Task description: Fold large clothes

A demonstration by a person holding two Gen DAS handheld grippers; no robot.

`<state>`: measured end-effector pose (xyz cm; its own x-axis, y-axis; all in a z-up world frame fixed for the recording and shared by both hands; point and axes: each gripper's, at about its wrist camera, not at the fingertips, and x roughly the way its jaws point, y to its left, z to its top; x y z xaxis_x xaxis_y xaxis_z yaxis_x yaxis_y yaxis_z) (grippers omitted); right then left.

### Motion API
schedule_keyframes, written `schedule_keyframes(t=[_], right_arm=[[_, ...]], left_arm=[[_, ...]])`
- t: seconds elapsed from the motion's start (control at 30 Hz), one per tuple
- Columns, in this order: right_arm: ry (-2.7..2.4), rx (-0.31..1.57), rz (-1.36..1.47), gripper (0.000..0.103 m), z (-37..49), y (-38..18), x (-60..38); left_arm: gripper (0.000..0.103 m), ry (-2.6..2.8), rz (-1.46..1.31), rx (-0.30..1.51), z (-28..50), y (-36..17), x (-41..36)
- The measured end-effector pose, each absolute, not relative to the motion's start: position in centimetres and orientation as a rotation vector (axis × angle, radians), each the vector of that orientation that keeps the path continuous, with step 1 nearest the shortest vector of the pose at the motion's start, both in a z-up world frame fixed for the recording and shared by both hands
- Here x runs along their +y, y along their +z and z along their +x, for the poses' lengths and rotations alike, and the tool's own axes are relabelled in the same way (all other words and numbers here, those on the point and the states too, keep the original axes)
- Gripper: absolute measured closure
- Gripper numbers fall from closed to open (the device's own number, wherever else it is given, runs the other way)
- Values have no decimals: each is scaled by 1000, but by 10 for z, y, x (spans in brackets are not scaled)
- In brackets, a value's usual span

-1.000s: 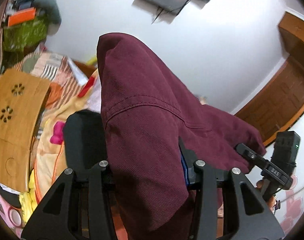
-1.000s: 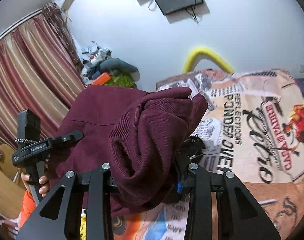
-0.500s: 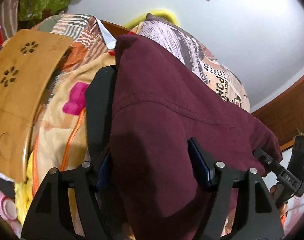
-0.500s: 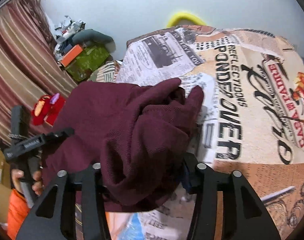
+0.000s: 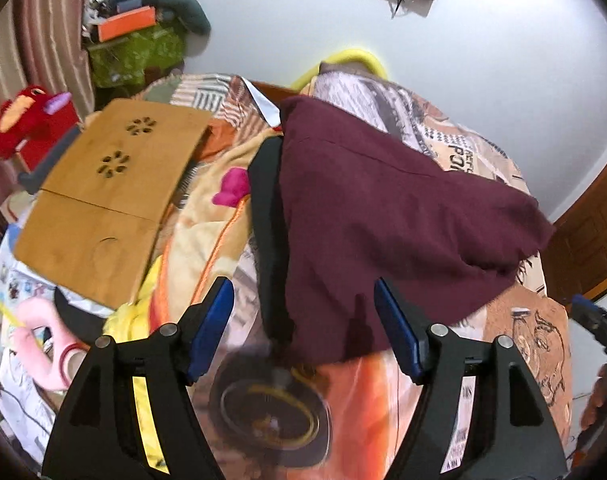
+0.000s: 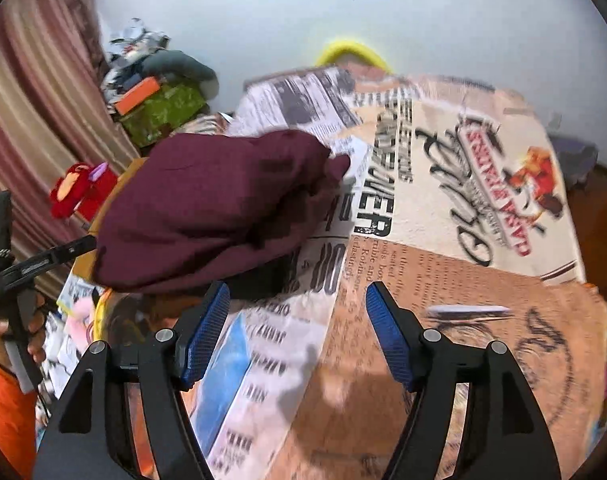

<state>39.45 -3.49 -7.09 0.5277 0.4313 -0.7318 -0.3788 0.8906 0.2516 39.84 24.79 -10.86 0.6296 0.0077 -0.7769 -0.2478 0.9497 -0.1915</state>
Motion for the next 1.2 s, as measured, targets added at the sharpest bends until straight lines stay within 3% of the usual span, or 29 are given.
schedule_keyframes(t=[0.47, 0.77, 1.03, 1.1, 1.2], right_arm=[[629, 323, 14, 36, 212, 81, -40], [651, 151, 85, 35, 151, 97, -42], [567, 118, 63, 9, 137, 90, -31], [535, 115, 43, 2, 132, 91, -30], [514, 110, 40, 0, 130, 92, -30]], left_arm=[[31, 51, -175, 408, 225, 49, 170], [31, 114, -6, 86, 114, 84, 105], [6, 189, -2, 36, 95, 73, 94], [4, 184, -20, 39, 91, 70, 94], [4, 175, -30, 46, 92, 69, 96]])
